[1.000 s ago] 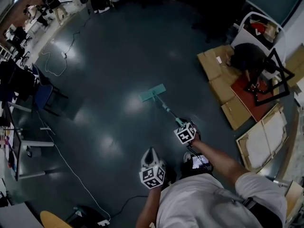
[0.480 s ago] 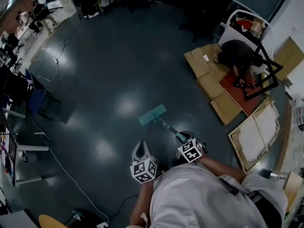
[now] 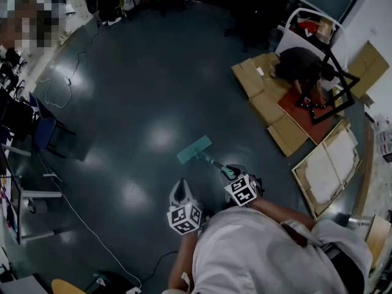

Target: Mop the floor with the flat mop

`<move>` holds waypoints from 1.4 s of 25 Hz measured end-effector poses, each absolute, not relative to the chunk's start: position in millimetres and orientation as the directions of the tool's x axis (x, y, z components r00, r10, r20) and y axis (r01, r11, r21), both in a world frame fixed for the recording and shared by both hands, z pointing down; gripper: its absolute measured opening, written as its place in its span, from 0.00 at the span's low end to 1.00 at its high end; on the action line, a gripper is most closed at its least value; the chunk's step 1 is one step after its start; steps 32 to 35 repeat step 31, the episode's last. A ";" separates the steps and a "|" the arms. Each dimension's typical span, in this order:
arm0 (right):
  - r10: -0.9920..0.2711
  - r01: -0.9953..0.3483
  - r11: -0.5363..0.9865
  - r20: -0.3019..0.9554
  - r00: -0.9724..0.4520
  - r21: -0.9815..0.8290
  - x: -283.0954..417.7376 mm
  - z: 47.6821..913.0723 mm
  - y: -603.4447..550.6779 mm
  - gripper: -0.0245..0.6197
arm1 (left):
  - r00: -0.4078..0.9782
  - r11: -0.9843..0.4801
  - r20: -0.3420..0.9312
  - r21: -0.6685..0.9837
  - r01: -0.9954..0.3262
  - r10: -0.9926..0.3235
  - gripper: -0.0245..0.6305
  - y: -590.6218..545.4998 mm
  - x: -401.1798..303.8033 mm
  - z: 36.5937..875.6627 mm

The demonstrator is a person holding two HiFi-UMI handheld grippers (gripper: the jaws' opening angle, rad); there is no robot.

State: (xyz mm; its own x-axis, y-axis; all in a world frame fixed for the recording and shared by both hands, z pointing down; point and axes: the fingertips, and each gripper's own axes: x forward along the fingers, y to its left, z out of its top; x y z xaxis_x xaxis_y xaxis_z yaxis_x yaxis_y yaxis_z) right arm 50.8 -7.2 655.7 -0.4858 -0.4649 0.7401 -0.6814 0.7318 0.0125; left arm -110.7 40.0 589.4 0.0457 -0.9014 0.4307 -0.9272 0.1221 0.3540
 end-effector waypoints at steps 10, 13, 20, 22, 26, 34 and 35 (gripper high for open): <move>-0.464 -0.656 0.755 0.728 -0.504 0.027 40.7 655.2 -4.2 0.21 | 0.047 0.118 0.436 0.343 -0.932 -0.899 0.05 45.9 -108.4 592.0; -0.467 -0.658 0.752 0.725 -0.507 0.024 39.9 654.5 -5.3 0.21 | 0.048 0.118 0.439 0.342 -0.932 -0.897 0.04 46.0 -108.9 591.7; -0.470 -0.662 0.749 0.719 -0.512 0.019 36.2 653.7 -2.6 0.21 | 0.053 0.114 0.444 0.342 -0.933 -0.895 0.05 49.2 -111.8 591.9; -0.470 -0.663 0.749 0.719 -0.512 0.018 37.3 654.2 -2.9 0.21 | 0.054 0.113 0.443 0.342 -0.933 -0.895 0.04 48.7 -110.6 591.9; -0.471 -0.664 0.748 0.718 -0.513 0.016 38.5 655.4 -1.2 0.21 | 0.059 0.107 0.444 0.340 -0.934 -0.894 0.04 48.8 -108.7 592.7; -0.472 -0.661 0.750 0.715 -0.515 0.018 36.2 655.0 -1.1 0.21 | 0.059 0.108 0.443 0.342 -0.933 -0.894 0.05 48.9 -110.8 593.2; -0.472 -0.661 0.750 0.715 -0.515 0.018 36.2 655.0 -1.1 0.21 | 0.059 0.108 0.443 0.342 -0.933 -0.894 0.05 48.9 -110.8 593.2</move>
